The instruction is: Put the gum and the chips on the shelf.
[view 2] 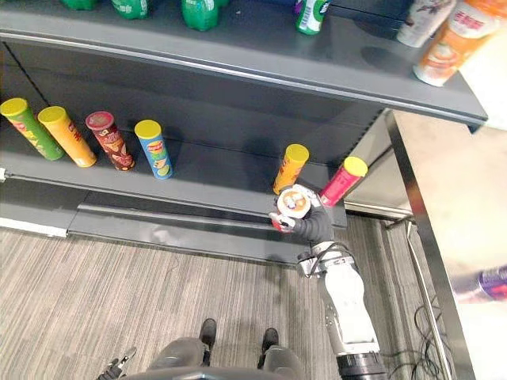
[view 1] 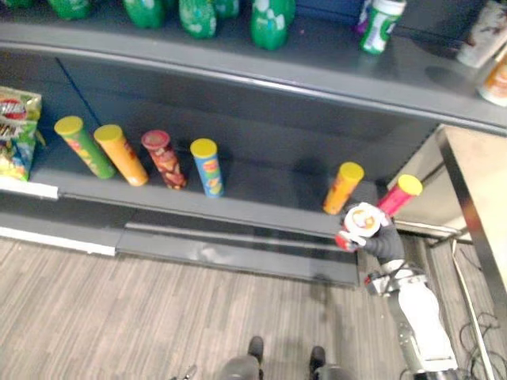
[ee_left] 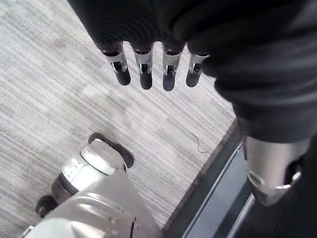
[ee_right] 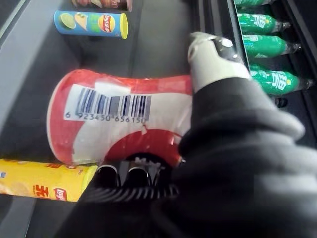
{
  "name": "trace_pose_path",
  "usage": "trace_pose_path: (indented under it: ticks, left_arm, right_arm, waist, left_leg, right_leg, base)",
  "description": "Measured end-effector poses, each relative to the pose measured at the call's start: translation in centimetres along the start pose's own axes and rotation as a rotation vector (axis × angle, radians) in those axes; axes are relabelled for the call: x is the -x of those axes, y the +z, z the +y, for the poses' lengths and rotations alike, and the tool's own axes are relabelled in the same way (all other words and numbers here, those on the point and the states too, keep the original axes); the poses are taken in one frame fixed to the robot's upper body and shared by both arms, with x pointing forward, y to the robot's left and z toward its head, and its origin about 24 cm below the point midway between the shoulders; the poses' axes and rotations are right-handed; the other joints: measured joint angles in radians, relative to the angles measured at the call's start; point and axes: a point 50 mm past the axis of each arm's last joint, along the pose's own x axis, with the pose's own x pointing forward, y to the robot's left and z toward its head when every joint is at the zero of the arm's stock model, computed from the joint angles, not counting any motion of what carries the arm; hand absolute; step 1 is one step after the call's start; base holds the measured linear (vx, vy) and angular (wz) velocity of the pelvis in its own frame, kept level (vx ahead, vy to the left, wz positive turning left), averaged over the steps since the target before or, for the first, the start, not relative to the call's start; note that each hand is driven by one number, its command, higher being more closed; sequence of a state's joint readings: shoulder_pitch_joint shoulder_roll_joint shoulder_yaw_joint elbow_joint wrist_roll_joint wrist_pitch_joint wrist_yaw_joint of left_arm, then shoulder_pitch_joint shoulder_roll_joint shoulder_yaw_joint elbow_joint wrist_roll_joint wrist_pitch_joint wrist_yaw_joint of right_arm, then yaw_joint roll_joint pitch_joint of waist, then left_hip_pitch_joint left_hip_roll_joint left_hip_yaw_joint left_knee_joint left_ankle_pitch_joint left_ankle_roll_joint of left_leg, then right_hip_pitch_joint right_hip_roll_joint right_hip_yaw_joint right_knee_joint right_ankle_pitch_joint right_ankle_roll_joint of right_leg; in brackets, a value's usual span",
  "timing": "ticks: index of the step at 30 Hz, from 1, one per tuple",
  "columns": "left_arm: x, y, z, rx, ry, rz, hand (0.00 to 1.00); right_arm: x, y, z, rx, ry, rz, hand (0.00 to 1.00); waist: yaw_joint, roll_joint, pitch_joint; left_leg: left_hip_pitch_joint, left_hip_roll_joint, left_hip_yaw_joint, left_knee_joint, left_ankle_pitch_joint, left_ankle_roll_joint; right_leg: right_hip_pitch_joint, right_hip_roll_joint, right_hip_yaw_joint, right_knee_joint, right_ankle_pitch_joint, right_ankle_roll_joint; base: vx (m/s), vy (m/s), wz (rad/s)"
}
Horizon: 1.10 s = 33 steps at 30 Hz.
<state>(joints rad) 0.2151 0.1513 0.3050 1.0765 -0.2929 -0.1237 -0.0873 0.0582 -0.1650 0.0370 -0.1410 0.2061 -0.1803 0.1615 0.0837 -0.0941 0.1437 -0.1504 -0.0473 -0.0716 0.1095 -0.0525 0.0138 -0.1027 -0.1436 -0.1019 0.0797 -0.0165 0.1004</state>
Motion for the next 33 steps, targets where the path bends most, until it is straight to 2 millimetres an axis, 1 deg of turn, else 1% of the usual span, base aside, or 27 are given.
trace_pose_path:
  ticks: [1,2,3,4,6,7,8,9,10,11,13,19,22,24,25,26,27,29,30,31,33]
  left_arm:
    - [0.0,-0.1,-0.5,0.008,-0.011,0.002,0.00]
    - [-0.1,-0.3,-1.2,0.024,-0.025,0.004,0.00]
    - [-0.1,-0.3,-1.7,0.029,-0.037,0.006,0.00]
    - [-0.1,-0.4,-1.9,0.032,-0.042,0.007,0.00]
    - [-0.1,-0.8,-2.2,0.028,-0.049,0.021,0.00]
    - [-0.1,-0.9,-2.4,0.021,-0.052,0.026,0.00]
    - [-0.1,-1.0,-2.4,0.010,-0.053,0.031,0.00]
    - [-0.1,-1.0,-2.4,0.004,-0.052,0.033,0.00]
    - [-0.1,-1.0,-2.4,0.003,-0.052,0.032,0.00]
    - [-0.1,-1.0,-2.4,-0.001,-0.051,0.033,0.00]
    - [-0.2,-0.8,-2.6,-0.020,-0.056,0.028,0.00]
    - [-0.2,-0.9,-2.6,-0.038,-0.054,0.037,0.00]
    - [-0.1,-1.2,-2.4,-0.046,-0.048,0.058,0.00]
    - [-0.2,-1.2,-2.4,-0.069,-0.048,0.060,0.00]
    - [-0.2,-1.1,-2.4,-0.070,-0.048,0.059,0.00]
    - [-0.2,-1.0,-2.4,-0.071,-0.048,0.057,0.00]
    - [-0.2,-1.1,-2.4,-0.071,-0.048,0.059,0.00]
    - [-0.2,-1.2,-2.4,-0.072,-0.042,0.067,0.00]
    - [-0.2,-1.2,-2.4,-0.076,-0.041,0.069,0.00]
    - [-0.2,-1.2,-2.3,-0.083,-0.041,0.072,0.00]
    - [-0.2,-1.4,-2.2,-0.104,-0.038,0.087,0.00]
  right_arm:
    - [0.0,0.0,0.0,-0.014,-0.005,-0.002,1.00]
    - [0.1,-0.1,-0.2,-0.017,-0.016,0.002,1.00]
    - [0.2,-0.2,-0.3,-0.017,-0.023,0.007,1.00]
    - [0.3,-0.3,-0.4,-0.016,-0.027,0.011,1.00]
    - [0.6,-0.5,-1.0,-0.011,-0.061,0.022,1.00]
    - [0.8,-0.5,-1.2,-0.008,-0.072,0.025,1.00]
    - [0.9,-0.5,-1.5,-0.005,-0.091,0.029,1.00]
    - [1.1,-0.7,-1.8,-0.006,-0.116,0.034,1.00]
    - [1.3,-0.8,-1.8,-0.007,-0.124,0.043,1.00]
    - [1.6,-1.1,-2.2,-0.004,-0.150,0.061,1.00]
    - [1.8,-1.4,-2.0,-0.003,-0.156,0.073,1.00]
    - [1.6,-1.5,-1.9,0.000,-0.151,0.076,1.00]
    - [0.9,-1.0,-1.8,0.001,-0.151,0.052,1.00]
    - [-0.1,-0.5,-1.8,0.002,-0.148,0.025,1.00]
    - [-0.3,-0.3,-1.8,0.002,-0.150,0.017,1.00]
    - [-1.1,0.3,-1.8,0.003,-0.150,-0.007,1.00]
    - [-1.5,0.5,-1.7,0.003,-0.147,-0.019,1.00]
    - [-2.5,1.4,-1.7,0.005,-0.142,-0.058,1.00]
    - [-3.1,2.3,-2.0,0.019,-0.149,-0.094,1.00]
    - [-3.4,2.7,-2.2,0.025,-0.153,-0.111,1.00]
    - [-4.5,4.4,-3.0,0.049,-0.172,-0.176,1.00]
  waist:
    - [-0.001,0.008,-0.003]
    - [-0.002,0.023,-0.010]
    - [-0.006,0.031,-0.014]
    - [-0.009,0.035,-0.016]
    - [-0.033,0.050,-0.024]
    - [-0.041,0.054,-0.028]
    - [-0.048,0.055,-0.029]
    - [-0.056,0.057,-0.029]
    - [-0.058,0.058,-0.029]
    - [-0.055,0.060,-0.033]
    - [-0.055,0.060,-0.034]
    - [-0.053,0.068,-0.044]
    - [-0.054,0.067,-0.047]
    - [-0.055,0.065,-0.050]
    - [-0.055,0.065,-0.051]
    - [-0.054,0.065,-0.050]
    - [-0.052,0.065,-0.050]
    - [-0.054,0.064,-0.054]
    - [-0.053,0.063,-0.060]
    - [-0.052,0.062,-0.061]
    - [-0.052,0.063,-0.064]
  left_leg:
    - [-0.002,0.008,-0.011,-0.008,0.006,-0.009]
    - [-0.002,0.022,-0.025,-0.033,0.019,-0.028]
    - [0.004,0.034,-0.033,-0.059,0.033,-0.045]
    - [0.010,0.042,-0.038,-0.076,0.044,-0.053]
    - [0.039,0.071,-0.042,-0.147,0.083,-0.082]
    - [0.044,0.078,-0.026,-0.158,0.084,-0.083]
    - [0.049,0.089,0.011,-0.170,0.084,-0.083]
    - [0.048,0.110,0.103,-0.179,0.090,-0.088]
    - [0.048,0.113,0.127,-0.181,0.098,-0.088]
    - [0.056,0.104,0.130,-0.197,0.108,-0.082]
    - [0.057,0.090,0.143,-0.209,0.111,-0.080]
    - [0.063,0.090,0.211,-0.211,0.110,-0.076]
    - [0.073,0.093,0.236,-0.211,0.116,-0.074]
    - [0.087,0.094,0.257,-0.211,0.122,-0.064]
    - [0.090,0.094,0.259,-0.211,0.122,-0.064]
    - [0.098,0.094,0.270,-0.211,0.122,-0.064]
    - [0.101,0.095,0.277,-0.211,0.122,-0.064]
    - [0.107,0.097,0.279,-0.211,0.122,-0.064]
    - [0.107,0.100,0.279,-0.211,0.122,-0.064]
    - [0.108,0.101,0.279,-0.211,0.122,-0.063]
    - [0.112,0.107,0.281,-0.211,0.125,-0.060]
  right_leg:
    - [0.006,0.008,-0.020,-0.013,0.000,0.000]
    - [0.008,0.022,-0.045,-0.021,0.000,0.000]
    - [0.010,0.029,-0.066,-0.023,0.000,0.000]
    - [0.012,0.036,-0.074,-0.024,0.000,0.000]
    - [0.038,0.055,-0.126,-0.028,-0.001,-0.002]
    - [0.042,0.058,-0.137,-0.028,-0.003,-0.005]
    - [0.046,0.058,-0.151,-0.027,-0.011,-0.017]
    - [0.051,0.053,-0.168,-0.027,-0.018,-0.020]
    - [0.054,0.049,-0.170,-0.027,-0.021,-0.018]
    - [0.056,0.041,-0.170,-0.026,-0.028,-0.017]
    - [0.056,0.027,-0.166,-0.032,-0.035,-0.016]
    - [0.056,0.019,-0.146,-0.045,-0.032,-0.011]
    - [0.056,0.021,-0.123,-0.046,-0.029,-0.009]
    - [0.059,0.022,-0.105,-0.045,-0.026,-0.005]
    - [0.061,0.022,-0.103,-0.045,-0.026,-0.005]
    - [0.064,0.023,-0.095,-0.045,-0.026,-0.005]
    - [0.065,0.024,-0.091,-0.045,-0.026,-0.005]
    - [0.069,0.026,-0.082,-0.046,-0.025,-0.005]
    - [0.069,0.029,-0.080,-0.047,-0.022,-0.008]
    - [0.069,0.031,-0.079,-0.047,-0.021,-0.009]
    - [0.070,0.037,-0.075,-0.048,-0.016,-0.015]
  base:
    - [0.16,-0.211,0.41]
    - [0.15,-0.244,0.44]
    - [0.09,-0.164,0.40]
    - [0.07,-0.182,0.43]
    - [0.05,-0.161,0.54]
    - [0.00,-0.074,0.45]
    - [-0.03,-0.030,0.35]
    - [-0.05,-0.013,0.31]
    - [-0.07,0.017,0.21]
    - [-0.05,0.039,0.11]
    - [-0.07,0.073,0.02]
    - [-0.03,0.037,-0.08]
    - [0.03,0.006,-0.23]
    - [0.06,0.004,-0.22]
    - [0.07,0.005,-0.17]
    - [0.05,0.006,-0.11]
    - [0.05,0.007,-0.14]
    - [0.02,-0.002,-0.09]
    - [0.00,-0.008,-0.04]
    - [0.00,-0.008,-0.05]
    - [-0.03,-0.010,-0.08]
